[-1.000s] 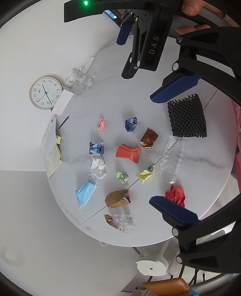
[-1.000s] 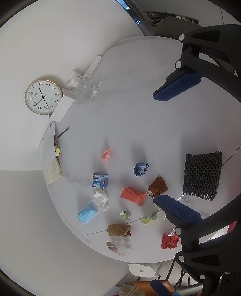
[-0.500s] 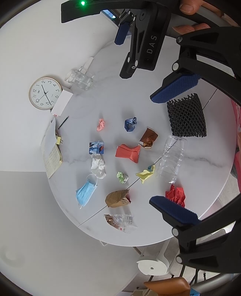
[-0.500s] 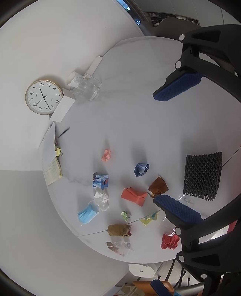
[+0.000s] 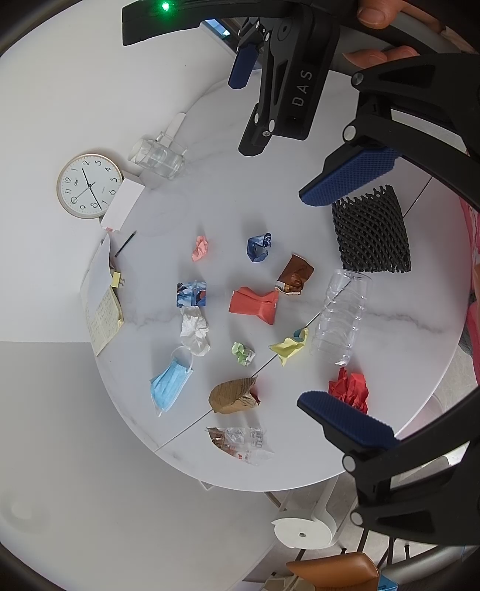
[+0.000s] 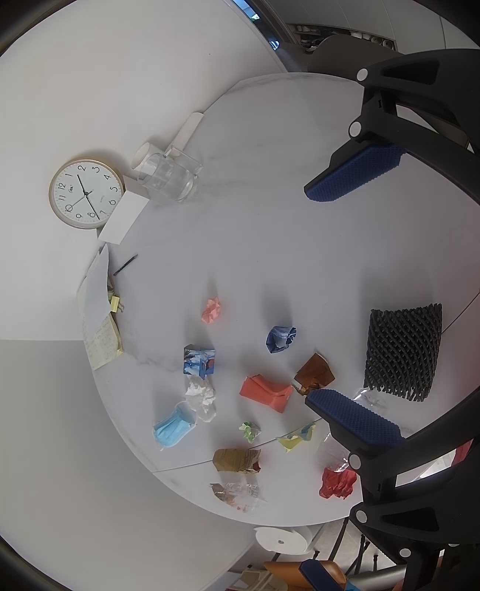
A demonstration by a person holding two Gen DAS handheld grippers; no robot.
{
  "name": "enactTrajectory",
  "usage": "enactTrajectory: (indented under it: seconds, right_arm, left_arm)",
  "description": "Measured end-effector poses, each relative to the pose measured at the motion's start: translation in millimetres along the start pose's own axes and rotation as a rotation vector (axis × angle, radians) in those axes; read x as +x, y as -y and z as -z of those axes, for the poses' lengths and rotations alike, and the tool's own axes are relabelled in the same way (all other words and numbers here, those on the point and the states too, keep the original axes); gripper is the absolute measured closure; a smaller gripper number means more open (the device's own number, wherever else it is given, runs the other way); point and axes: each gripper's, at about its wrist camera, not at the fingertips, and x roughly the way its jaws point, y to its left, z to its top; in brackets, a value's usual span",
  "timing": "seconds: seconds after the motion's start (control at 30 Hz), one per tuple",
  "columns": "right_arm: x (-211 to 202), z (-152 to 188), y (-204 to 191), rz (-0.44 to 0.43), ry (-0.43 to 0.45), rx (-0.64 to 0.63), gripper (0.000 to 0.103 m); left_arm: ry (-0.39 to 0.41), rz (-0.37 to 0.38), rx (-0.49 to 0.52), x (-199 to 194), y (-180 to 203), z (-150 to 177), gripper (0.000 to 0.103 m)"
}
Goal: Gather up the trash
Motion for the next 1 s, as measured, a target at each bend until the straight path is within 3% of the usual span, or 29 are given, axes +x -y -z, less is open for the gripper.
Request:
enactTrajectory:
  seconds: [0.53,0.63,0.73,0.8,0.9,1.0]
  right_arm:
    - [2,1,-3,-0.002,-0.007,-0.006,0.002]
    - [6,5,-5,-0.055,0.013,-0.017,0.002]
    - [21,15,-15,-0.113,0.015,-0.08,0.002]
    - [37,29,-27,-0.115,-0.002,-0.154,0.002]
    - [62,52,-43,-0.164,-0.052,-0.232,0.002]
    - [85,74,-53,-0.253,-0.113,-0.265,0.002]
  left_arm:
    - [-0.002,-0.004,0.0,1,0,3,0.007]
    - [0.011,0.021,0.011,6,-5,6,0.007]
    - [0.014,0.044,0.055,23,-23,24,0.007]
    - [0.005,-0.014,0.079,37,-39,41,0.007]
    - [-0.067,-0.063,0.082,59,-64,67,0.007]
    - [-0.133,-0.066,0.029,74,-92,91,0.007]
